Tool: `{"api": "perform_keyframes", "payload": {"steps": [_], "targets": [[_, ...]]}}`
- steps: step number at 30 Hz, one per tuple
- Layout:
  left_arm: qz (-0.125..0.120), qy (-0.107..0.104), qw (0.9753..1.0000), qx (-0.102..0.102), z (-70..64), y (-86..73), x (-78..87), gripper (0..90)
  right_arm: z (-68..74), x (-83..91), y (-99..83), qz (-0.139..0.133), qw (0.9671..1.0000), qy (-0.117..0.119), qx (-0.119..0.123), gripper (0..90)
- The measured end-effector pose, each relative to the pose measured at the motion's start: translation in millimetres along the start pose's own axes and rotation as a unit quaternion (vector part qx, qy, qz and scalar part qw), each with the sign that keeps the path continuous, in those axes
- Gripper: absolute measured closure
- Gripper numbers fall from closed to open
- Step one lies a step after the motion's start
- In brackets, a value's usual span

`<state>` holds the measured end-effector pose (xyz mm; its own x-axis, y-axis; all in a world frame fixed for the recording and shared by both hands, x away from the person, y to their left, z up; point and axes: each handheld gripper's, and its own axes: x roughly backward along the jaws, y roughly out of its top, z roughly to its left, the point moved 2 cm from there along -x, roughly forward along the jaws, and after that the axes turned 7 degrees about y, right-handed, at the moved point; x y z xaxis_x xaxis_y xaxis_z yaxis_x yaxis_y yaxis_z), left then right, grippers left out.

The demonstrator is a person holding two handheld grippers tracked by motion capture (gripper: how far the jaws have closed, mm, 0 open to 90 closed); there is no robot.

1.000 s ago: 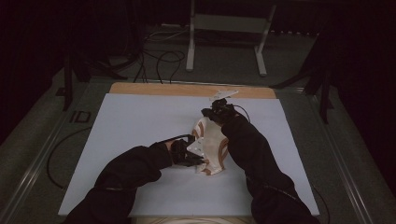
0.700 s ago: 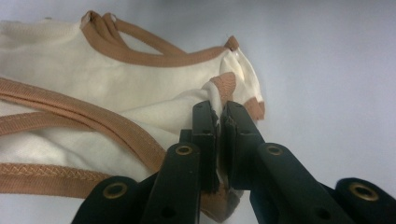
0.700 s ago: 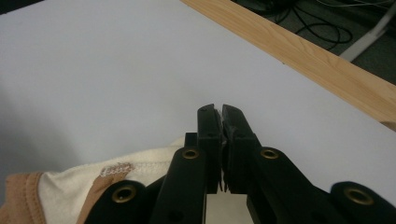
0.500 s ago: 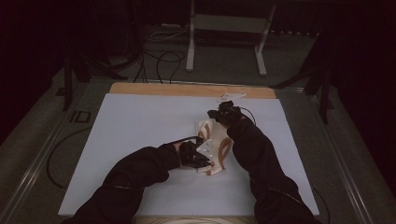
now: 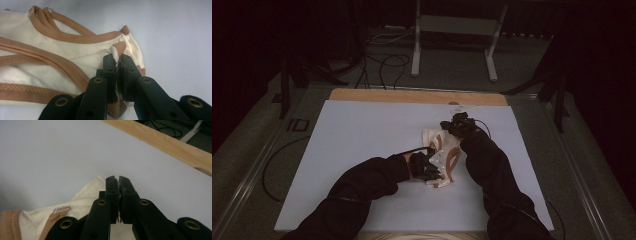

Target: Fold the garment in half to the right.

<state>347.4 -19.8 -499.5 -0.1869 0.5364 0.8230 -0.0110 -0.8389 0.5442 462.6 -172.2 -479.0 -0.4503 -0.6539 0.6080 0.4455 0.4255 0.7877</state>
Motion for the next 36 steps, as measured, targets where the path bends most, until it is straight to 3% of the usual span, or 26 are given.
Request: {"api": "perform_keyframes", "payload": {"steps": [18, 25, 36], "targets": [[0.010, 0.000, 0.9998, 0.016, 1.4, 9.9, -12.2, 84.0, -21.8, -8.0, -26.0, 0.009, 0.9998, 0.001, -0.019, 87.0], [0.003, 0.000, 0.9993, 0.037, 2.3, 17.9, -17.1, 82.4, -28.2, -10.6, -35.9, 0.010, 0.9995, 0.000, -0.031, 86.4], [-0.008, 0.000, 0.9990, 0.045, 2.4, 28.6, -21.1, 82.4, -33.2, -9.1, -42.3, 0.021, 0.9989, -0.002, -0.042, 85.1]]}}
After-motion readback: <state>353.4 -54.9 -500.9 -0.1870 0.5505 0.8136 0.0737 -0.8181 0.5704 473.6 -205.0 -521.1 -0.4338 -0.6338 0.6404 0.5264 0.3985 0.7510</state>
